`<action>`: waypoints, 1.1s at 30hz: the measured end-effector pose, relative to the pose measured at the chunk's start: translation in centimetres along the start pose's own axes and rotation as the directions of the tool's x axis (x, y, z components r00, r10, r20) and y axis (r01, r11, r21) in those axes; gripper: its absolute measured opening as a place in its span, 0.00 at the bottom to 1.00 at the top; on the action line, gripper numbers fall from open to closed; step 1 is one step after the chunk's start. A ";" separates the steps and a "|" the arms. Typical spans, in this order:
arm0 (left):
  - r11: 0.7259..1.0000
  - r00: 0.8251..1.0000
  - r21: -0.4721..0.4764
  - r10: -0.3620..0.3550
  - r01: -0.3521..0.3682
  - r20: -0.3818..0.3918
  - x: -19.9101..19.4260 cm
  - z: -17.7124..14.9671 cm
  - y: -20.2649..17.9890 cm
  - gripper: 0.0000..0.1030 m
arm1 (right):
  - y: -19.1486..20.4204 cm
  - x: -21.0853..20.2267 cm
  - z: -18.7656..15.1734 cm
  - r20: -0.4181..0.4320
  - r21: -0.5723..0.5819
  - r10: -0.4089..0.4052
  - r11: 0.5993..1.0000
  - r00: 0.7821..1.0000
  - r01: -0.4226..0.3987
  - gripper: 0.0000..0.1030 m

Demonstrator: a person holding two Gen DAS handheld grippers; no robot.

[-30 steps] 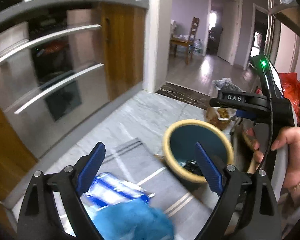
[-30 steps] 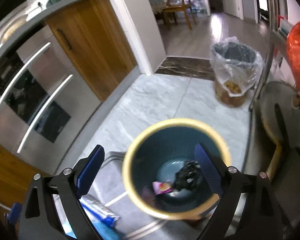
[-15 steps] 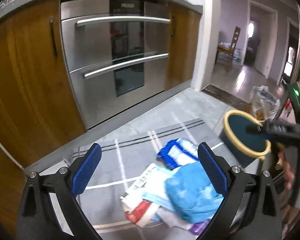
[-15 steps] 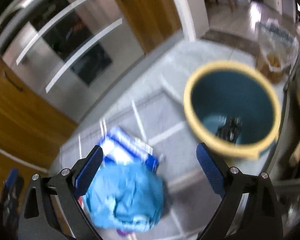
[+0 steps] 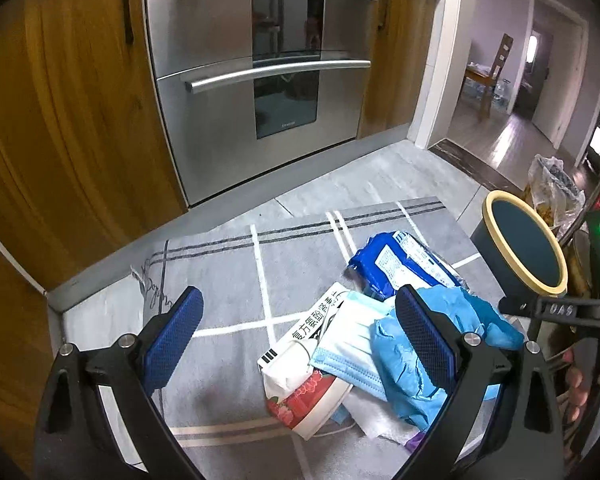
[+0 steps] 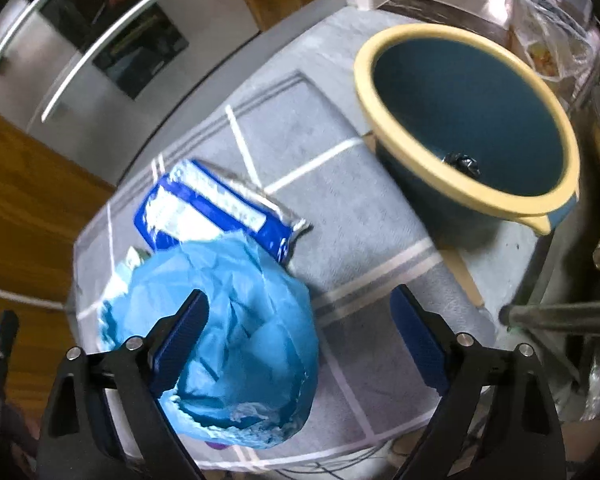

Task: Collect trash
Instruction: 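Grasp the light-blue plastic bag with the right tool, then grasp the blue face mask with the left tool while the right tool holds the blue bag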

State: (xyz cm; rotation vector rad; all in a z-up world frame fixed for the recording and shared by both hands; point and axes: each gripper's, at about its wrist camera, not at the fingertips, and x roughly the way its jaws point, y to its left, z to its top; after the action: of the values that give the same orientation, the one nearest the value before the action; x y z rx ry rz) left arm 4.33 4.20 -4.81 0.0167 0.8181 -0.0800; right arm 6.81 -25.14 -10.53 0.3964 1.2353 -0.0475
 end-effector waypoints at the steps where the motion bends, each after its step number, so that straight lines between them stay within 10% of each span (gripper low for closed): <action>1: 1.000 1.000 0.002 0.001 -0.001 -0.003 0.1 -0.1 0.0 0.93 | 0.2 0.4 -0.2 -0.012 -0.014 -0.007 1.000 1.000 0.006 0.80; 5: 1.000 1.000 0.008 -0.009 0.009 -0.026 0.7 -0.3 -0.3 0.93 | 0.8 1.8 -0.7 -0.065 -0.046 -0.006 0.999 0.998 0.003 0.63; 10: 1.000 0.997 -0.001 -0.007 0.007 -0.078 2.2 -0.6 -0.4 0.92 | 1.4 2.7 -0.8 -0.106 -0.069 0.010 0.997 0.994 -0.017 0.19; 18: 1.000 0.994 0.005 -0.012 0.013 -0.113 3.2 -1.0 -1.2 0.92 | 2.5 -2.2 1.4 0.058 -0.100 0.089 0.991 0.994 -0.083 0.13; 33: 0.992 0.985 0.109 -0.045 0.064 -0.167 5.4 -2.4 -5.0 0.92 | -0.4 -9.8 5.9 0.318 -0.047 0.179 0.984 0.931 -0.173 0.04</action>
State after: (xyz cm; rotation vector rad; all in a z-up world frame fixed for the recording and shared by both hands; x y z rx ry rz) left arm 5.88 -1.04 -10.29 0.1104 0.9785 -0.1792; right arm 8.73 -29.11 0.04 0.4624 0.8740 0.0518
